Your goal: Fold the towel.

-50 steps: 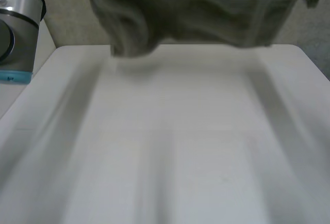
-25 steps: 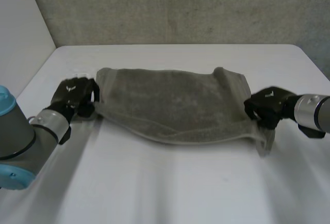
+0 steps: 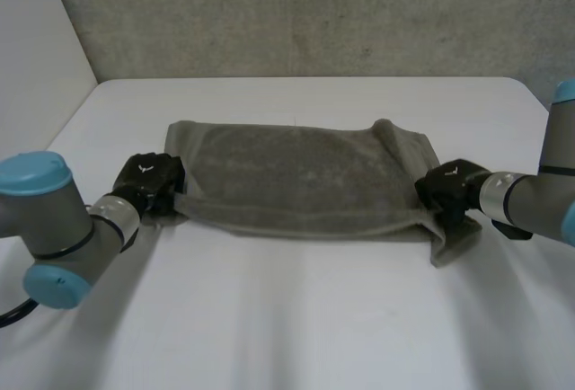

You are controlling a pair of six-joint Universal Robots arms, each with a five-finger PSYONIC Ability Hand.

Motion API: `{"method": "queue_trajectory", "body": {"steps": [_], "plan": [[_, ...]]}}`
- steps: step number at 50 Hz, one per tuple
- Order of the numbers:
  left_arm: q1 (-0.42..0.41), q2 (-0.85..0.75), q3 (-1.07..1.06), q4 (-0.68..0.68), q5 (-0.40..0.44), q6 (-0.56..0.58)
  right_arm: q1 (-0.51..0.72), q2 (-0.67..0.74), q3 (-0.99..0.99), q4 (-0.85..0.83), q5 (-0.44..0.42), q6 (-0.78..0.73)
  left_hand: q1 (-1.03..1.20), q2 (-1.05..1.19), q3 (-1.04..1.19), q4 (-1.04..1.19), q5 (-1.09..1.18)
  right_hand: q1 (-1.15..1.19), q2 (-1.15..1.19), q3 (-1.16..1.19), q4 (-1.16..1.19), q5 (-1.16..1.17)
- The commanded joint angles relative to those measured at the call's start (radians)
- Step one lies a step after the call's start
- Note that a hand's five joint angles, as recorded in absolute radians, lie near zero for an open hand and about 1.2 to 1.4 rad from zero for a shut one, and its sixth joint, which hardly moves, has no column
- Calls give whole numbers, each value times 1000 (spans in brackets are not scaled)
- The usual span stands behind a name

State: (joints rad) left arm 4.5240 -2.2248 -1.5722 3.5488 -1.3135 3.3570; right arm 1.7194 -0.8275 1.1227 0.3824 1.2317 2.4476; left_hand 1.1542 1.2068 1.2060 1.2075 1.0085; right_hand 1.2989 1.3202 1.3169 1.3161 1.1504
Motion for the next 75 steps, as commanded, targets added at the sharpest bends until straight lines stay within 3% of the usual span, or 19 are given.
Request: {"method": "queue_trajectory", "body": {"steps": [1,5,8,19,28,37,47,54,64,75], "plan": [[-3,-12,70,-4,-36,-10,6,-63,58,-194,57,135,-331,-384,-383,-385,-360,-748,-769,-766,-765,-774],[-3,25,63,-2,-35,-10,-3,-130,117,-249,57,180,-670,-722,-722,-723,-699,-841,-862,-859,-858,-867],[-2,40,52,-4,-33,-5,-4,-179,178,-298,55,208,-776,-828,-828,-829,-805,-938,-959,-956,-955,-964],[17,191,-83,-4,-18,1,-11,-409,445,-318,16,203,-806,-858,-857,-859,-835,-929,-951,-947,-946,-955],[84,307,-241,-1,49,2,-11,-565,713,-397,-38,215,-803,-855,-855,-856,-832,-923,-945,-941,-940,-949],[106,298,-264,2,65,2,3,-556,842,-591,-21,297,-803,-855,-855,-856,-832,-964,-986,-982,-982,-990],[102,300,-292,5,65,2,55,-414,815,-769,81,353,-814,-867,-866,-868,-843,-1038,-1059,-1056,-1055,-1064],[102,300,-315,13,77,22,84,-366,770,-794,88,355,-856,-908,-907,-909,-884,-1055,-1077,-1073,-1073,-1081],[95,286,-359,31,117,219,135,-295,697,-863,157,353,-914,-967,-966,-968,-943,-1023,-1044,-1041,-1040,-1049],[93,238,-362,165,142,223,121,-268,661,-864,193,347,-891,-943,-943,-944,-920,-870,-892,-888,-888,-896]]}}
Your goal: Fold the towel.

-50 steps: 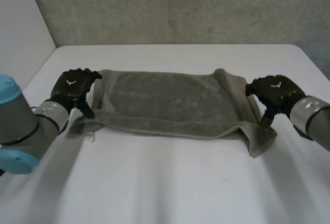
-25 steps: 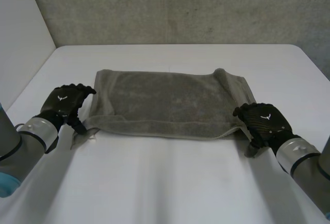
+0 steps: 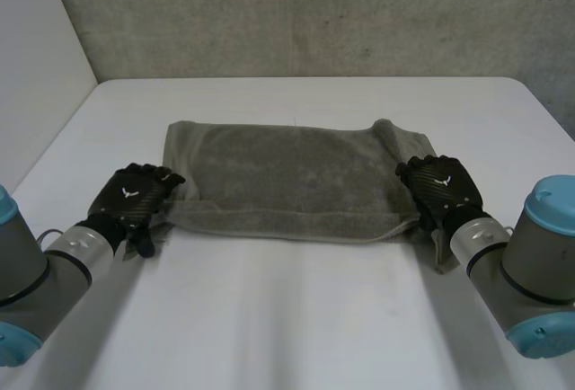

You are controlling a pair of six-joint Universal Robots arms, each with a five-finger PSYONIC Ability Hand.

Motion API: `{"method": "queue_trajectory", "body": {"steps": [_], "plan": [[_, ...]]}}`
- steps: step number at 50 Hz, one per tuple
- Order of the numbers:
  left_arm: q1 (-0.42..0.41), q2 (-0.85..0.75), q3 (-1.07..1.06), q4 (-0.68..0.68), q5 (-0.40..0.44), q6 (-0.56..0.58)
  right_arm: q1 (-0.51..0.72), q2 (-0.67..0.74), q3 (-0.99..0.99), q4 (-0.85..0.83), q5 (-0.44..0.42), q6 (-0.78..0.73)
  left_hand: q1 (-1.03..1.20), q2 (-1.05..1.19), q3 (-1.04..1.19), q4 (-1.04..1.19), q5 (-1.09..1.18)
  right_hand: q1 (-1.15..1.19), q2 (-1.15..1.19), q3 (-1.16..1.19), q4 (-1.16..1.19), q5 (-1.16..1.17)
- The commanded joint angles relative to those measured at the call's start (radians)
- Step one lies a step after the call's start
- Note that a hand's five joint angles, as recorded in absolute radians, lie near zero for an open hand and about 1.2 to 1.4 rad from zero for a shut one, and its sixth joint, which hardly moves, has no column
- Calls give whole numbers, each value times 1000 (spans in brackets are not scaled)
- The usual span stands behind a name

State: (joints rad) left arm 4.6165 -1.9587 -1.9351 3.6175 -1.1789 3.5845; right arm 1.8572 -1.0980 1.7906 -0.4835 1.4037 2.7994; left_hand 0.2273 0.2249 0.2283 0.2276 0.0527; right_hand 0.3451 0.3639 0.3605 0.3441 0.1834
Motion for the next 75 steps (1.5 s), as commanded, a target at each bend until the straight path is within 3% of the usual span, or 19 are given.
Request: {"method": "queue_trajectory", "body": {"steps": [1,25,35,53,75], "plan": [[1,-28,1,96,7,-4,-19,-5,-4,5,34,-8,36,39,35,36,36,112,94,97,113,100],[-33,-101,19,285,-4,2,-107,-149,61,129,26,-120,101,103,100,100,101,183,164,168,184,170],[-22,-101,7,288,-2,3,-179,-157,56,134,-19,-144,136,138,135,136,136,236,217,221,237,223],[-2,-88,-13,286,-8,5,-210,-148,64,134,-72,-139,427,429,426,426,427,664,646,649,665,652],[33,-39,-48,288,-7,25,-257,-169,58,132,-88,-130,438,441,437,438,438,674,655,658,674,661]]}}
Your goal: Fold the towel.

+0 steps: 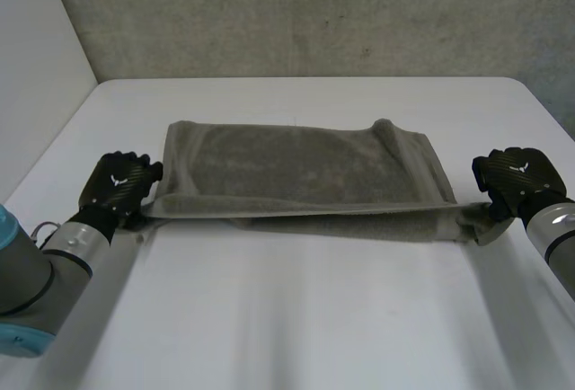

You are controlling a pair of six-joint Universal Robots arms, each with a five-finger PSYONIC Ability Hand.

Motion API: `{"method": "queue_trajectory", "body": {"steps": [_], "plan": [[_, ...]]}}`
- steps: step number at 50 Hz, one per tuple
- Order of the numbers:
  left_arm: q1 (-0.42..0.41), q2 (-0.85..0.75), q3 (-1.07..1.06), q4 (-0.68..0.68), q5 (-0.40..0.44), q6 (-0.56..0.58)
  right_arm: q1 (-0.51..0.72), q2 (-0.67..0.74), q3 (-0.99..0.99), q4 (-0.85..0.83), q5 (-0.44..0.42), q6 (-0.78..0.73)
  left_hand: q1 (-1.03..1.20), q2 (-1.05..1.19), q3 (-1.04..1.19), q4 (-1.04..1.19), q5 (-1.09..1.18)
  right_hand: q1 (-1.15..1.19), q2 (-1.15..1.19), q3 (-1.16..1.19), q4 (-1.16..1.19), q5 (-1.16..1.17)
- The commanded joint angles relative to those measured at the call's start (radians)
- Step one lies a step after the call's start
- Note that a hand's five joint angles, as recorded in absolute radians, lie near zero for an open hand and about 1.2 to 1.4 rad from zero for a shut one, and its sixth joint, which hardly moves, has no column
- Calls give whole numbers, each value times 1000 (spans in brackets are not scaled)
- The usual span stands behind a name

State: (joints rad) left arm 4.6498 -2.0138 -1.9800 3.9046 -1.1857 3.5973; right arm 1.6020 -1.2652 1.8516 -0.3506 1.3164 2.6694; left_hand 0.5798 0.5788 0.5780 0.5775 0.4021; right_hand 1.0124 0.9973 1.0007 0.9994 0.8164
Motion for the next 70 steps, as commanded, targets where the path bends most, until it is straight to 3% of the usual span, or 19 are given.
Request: {"method": "queue_trajectory", "body": {"steps": [1,7,13,14,16,23,30,35,42,44,48,53,55,59,64,66,67,69,70], "plan": [[3,24,-9,1,1,14,-2,-2,-3,-1,0,0,100,101,102,103,104,6,21,18,19,28],[12,47,-22,1,6,14,-8,-3,-6,1,-2,0,277,278,278,279,280,18,33,30,31,39],[10,60,-33,1,14,12,-7,-11,-9,4,0,-3,620,621,622,622,623,152,168,164,165,174],[10,63,-33,-1,17,12,-7,-11,-9,4,0,-3,814,816,816,817,818,153,168,165,166,174],[10,69,-34,-5,20,12,-7,-34,-12,19,-26,-8,816,817,818,819,820,383,398,395,396,404],[12,158,-36,-30,20,12,-34,-155,-49,146,-117,-3,816,817,818,819,820,384,399,396,397,405],[12,429,-8,-143,17,-2,-76,-342,-172,331,-217,-3,816,817,818,819,820,384,399,396,397,405],[3,568,47,-223,17,-31,-108,-407,-424,629,-266,-17,816,817,818,819,820,384,399,396,397,405],[1,561,132,-366,32,-80,-159,-297,-603,853,-296,-129,816,817,818,819,820,384,399,396,397,405],[3,430,183,-442,41,-75,-148,-197,-640,922,-273,-250,816,817,818,819,820,384,399,396,397,405],[0,237,285,-528,34,-60,-90,-47,-669,966,-211,-330,816,817,818,819,820,384,399,396,397,405],[-9,84,395,-587,23,-31,2,166,-762,963,-134,-332,816,817,818,819,820,384,399,396,397,405],[-81,-64,562,-663,-12,9,28,225,-817,960,-117,-327,816,817,818,819,820,384,399,396,397,405],[-121,-140,702,-695,-45,24,76,319,-948,929,-77,-315,816,817,818,819,820,384,399,396,397,405],[-138,-166,928,-643,-121,8,134,380,-1167,703,17,-258,816,817,818,819,820,384,399,396,397,405],[-144,-160,1036,-532,-198,-21,151,360,-1220,438,72,-179,816,817,818,819,820,384,399,396,397,405],[-144,-160,1037,-531,-198,-22,151,360,-1220,436,72,-178,816,817,818,819,820,384,399,396,397,405],[-154,-120,1063,-364,-259,-90,150,270,-1159,156,98,-91,816,817,818,819,820,384,399,396,397,405],[-154,-120,1063,-363,-259,-91,150,270,-1158,154,98,-91,816,817,818,819,820,384,399,396,397,405]]}}
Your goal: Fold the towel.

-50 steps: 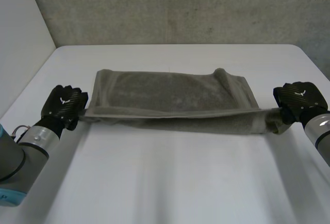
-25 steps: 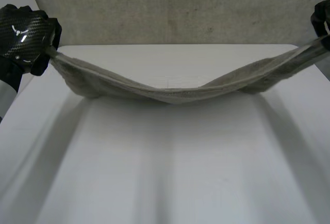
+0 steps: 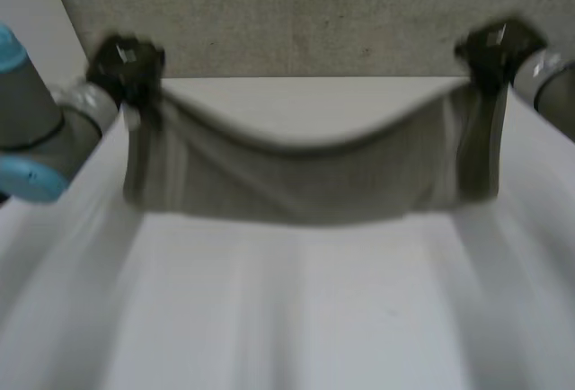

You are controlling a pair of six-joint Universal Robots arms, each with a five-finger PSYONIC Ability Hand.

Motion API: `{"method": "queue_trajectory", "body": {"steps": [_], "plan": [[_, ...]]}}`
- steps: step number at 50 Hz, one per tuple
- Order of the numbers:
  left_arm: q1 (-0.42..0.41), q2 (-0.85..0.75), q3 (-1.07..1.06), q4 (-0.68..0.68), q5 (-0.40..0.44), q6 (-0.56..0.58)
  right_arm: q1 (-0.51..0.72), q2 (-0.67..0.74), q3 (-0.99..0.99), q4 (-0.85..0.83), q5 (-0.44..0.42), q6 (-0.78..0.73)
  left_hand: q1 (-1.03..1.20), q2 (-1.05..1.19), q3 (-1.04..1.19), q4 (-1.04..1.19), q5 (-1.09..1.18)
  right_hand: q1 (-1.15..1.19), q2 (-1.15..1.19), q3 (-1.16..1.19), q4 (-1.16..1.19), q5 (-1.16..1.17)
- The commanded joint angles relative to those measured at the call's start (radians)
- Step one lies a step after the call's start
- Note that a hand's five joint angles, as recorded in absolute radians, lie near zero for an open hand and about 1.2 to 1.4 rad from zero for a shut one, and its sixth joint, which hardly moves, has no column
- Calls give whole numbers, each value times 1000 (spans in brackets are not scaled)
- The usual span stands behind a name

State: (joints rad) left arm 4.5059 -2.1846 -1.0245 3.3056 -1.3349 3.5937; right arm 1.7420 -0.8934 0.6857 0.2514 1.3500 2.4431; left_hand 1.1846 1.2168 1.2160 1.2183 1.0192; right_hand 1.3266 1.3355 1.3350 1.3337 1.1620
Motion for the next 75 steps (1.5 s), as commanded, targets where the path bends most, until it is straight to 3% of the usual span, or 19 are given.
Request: {"method": "queue_trajectory", "body": {"steps": [1,2,5,11,15,22,34,39,43,50,55,60,65,75], "plan": [[-14,98,97,321,-128,-128,11,-177,53,-537,66,161,212,179,180,178,203,70,61,61,63,60],[-8,139,69,394,-132,-172,7,-250,105,-582,60,183,212,179,180,178,203,70,61,61,63,60],[5,199,2,474,-127,-251,4,-286,138,-583,52,198,212,179,180,178,203,70,61,61,63,60],[22,187,-156,411,-92,-334,-1,-274,259,-385,-46,203,212,179,180,178,203,70,61,61,63,60],[22,163,-275,396,-41,-335,7,-262,391,-258,-103,194,212,179,180,178,203,70,61,61,63,60],[44,117,-560,419,117,-322,2,-260,609,-256,-115,162,212,179,180,178,203,70,61,61,63,60],[157,89,-724,439,175,-188,-12,-252,851,-273,-117,51,212,179,180,178,203,70,61,61,63,60],[200,190,-781,374,235,-154,-76,-340,891,-250,-118,45,212,179,180,178,203,70,61,61,63,60],[248,338,-836,282,287,-154,-153,-487,919,-161,-160,45,212,179,180,178,203,70,61,61,63,60],[343,639,-917,108,361,-159,-309,-689,848,152,-304,36,212,179,180,178,203,70,61,61,63,60],[380,700,-947,66,404,-158,-357,-723,790,204,-391,39,212,179,180,178,203,70,61,61,63,60],[374,683,-964,78,411,-154,-355,-688,787,200,-413,37,212,179,180,178,203,70,61,61,63,60],[363,528,-930,114,402,-147,-318,-530,747,154,-400,20,212,179,180,178,203,70,61,61,63,60],[220,128,-637,134,343,-156,-188,-185,563,17,-235,8,212,179,180,178,203,70,61,61,63,60]]}}
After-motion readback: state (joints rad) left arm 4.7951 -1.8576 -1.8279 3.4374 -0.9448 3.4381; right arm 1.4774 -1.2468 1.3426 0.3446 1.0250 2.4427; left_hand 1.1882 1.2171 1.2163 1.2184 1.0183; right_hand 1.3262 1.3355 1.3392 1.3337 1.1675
